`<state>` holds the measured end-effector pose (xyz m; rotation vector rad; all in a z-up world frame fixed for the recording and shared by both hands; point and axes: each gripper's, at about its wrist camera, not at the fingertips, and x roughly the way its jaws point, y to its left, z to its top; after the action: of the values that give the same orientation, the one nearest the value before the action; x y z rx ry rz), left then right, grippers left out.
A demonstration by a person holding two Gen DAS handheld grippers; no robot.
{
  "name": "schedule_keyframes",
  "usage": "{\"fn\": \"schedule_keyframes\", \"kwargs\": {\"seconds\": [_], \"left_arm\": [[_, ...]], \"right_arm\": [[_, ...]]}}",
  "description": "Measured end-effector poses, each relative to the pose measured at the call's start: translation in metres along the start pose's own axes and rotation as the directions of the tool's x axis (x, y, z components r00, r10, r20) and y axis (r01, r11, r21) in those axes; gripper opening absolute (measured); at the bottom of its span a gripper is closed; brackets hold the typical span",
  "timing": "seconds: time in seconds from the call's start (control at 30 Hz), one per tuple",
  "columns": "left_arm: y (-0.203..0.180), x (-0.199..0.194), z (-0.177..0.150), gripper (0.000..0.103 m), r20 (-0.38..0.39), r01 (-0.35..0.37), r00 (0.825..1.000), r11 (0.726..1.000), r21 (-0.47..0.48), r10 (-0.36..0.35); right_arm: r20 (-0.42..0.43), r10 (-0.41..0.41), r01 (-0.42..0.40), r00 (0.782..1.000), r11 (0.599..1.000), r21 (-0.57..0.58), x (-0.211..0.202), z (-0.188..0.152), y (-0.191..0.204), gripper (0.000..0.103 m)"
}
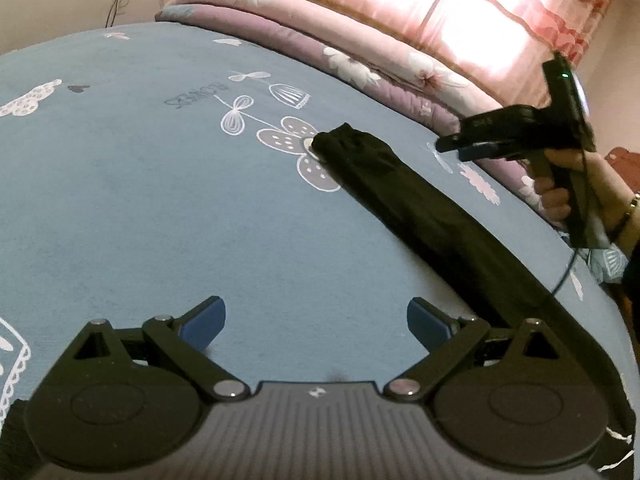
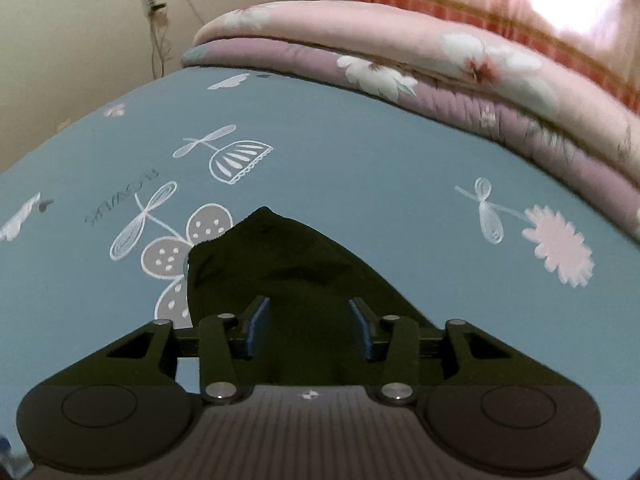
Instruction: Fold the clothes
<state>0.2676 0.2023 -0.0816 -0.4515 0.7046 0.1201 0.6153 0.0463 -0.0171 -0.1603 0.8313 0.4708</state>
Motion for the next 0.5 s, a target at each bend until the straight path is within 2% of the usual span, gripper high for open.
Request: {"fn": "schedule_keyframes", "kwargs": {"seconds": [0.03, 0.17, 0.27, 0.37, 0.5], "left_arm": [[-0.001, 0.001, 0.000, 0.097, -0.002, -0.004, 1.000, 1.000, 0.004, 0.004], [-0.003, 0.003, -0.001, 0.097, -0.005, -0.010, 1.000, 1.000, 0.004, 0.010], [-0.004, 0.002, -0.002, 0.097, -0.001, -0.007, 1.000, 1.000, 0.007, 0.007], [-0.006, 0.002, -0.003, 0.097, -0.001, 0.006, 1.000, 1.000, 0.009, -0.006], [-0.009, 0.002, -0.004, 0.097, -0.005, 0.006, 1.000, 1.000, 0.019, -0.006]], "right_arm": [[0.008, 0.009, -0.009, 1.000, 1.000, 0.022, 0.008, 0.000, 0.000, 0.023], [0.065, 0.045, -0.049, 0.997, 0.997, 0.068, 0.041, 0.004, 0.016, 0.022], [0.018, 0.035, -0.036, 0.999, 0.999, 0.033, 0.077, 0.009, 0.038, 0.022], [-0.052, -0.024, 0.023, 0.998, 1.000, -0.014, 0.114, 0.004, 0.055, 0.022], [0.003, -0.007, 0.007, 1.000, 1.000, 0.009, 0.131, 0.009, 0.068, 0.024]]}}
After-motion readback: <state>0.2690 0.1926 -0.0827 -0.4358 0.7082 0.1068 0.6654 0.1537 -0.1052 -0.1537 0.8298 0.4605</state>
